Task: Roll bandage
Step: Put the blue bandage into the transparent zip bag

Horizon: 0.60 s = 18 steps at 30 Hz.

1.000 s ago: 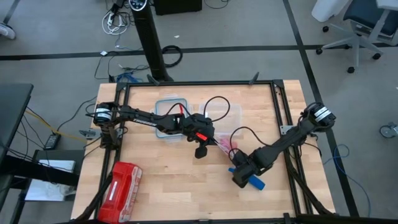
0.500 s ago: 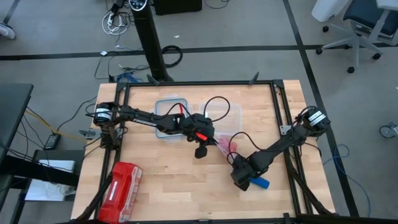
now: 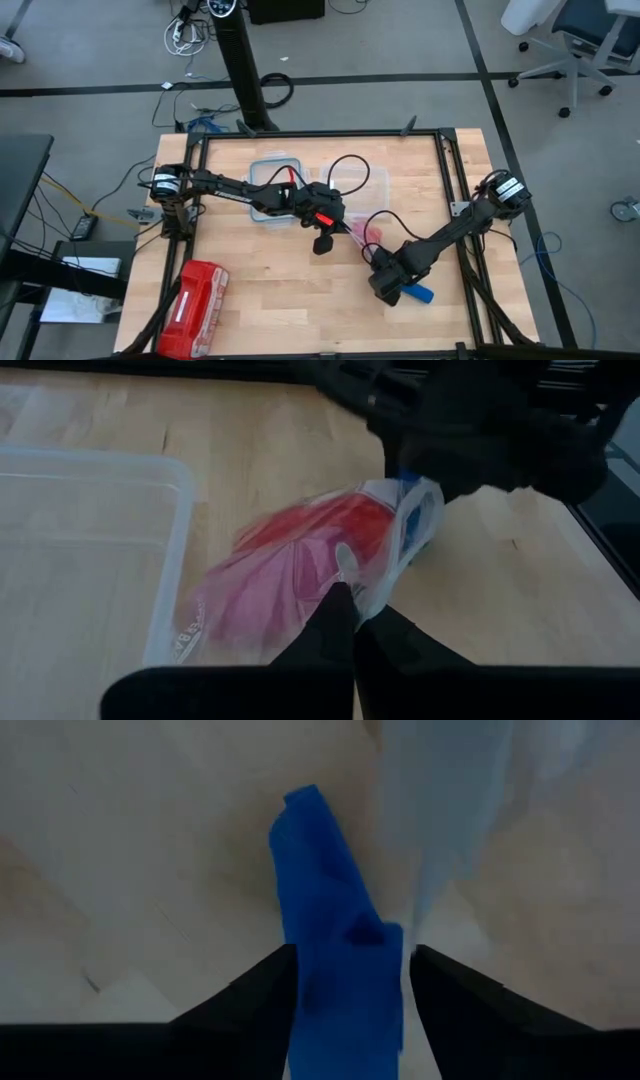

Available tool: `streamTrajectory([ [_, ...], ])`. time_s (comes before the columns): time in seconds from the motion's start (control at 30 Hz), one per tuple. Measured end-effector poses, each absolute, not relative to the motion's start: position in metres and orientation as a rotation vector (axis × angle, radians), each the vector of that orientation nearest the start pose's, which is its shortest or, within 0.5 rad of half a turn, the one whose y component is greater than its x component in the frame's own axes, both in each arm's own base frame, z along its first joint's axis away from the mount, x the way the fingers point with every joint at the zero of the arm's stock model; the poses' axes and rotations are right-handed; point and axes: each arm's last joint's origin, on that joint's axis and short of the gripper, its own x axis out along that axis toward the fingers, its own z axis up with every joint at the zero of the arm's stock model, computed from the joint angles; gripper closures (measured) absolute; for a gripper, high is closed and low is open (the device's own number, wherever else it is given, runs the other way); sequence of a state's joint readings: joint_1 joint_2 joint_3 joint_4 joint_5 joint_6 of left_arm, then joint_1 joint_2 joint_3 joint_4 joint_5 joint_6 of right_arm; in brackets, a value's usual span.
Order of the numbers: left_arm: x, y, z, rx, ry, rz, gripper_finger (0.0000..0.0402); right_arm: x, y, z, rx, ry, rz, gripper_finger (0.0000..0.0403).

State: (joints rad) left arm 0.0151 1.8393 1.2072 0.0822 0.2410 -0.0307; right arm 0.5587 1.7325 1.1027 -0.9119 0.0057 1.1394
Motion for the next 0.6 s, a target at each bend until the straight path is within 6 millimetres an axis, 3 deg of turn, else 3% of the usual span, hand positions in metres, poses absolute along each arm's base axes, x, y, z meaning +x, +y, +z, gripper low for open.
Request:
streamTrajectory([
  [0.2,0.405,-0.001,0.212,-0.106,0.552,-0.227,0.0401,0.253,0.169,0.19,0.444,1.508,-0.428,0.0198],
  [0.4,0.405,-0.001,0.211,-0.11,0.554,-0.235,0.0401,0.239,0.176,0.19,0.423,1.546,-0.496,0.0197],
  [0.6,0.405,-0.002,0.211,-0.113,0.553,-0.236,0.0401,0.239,0.182,0.188,0.425,1.512,-0.461,0.0186],
])
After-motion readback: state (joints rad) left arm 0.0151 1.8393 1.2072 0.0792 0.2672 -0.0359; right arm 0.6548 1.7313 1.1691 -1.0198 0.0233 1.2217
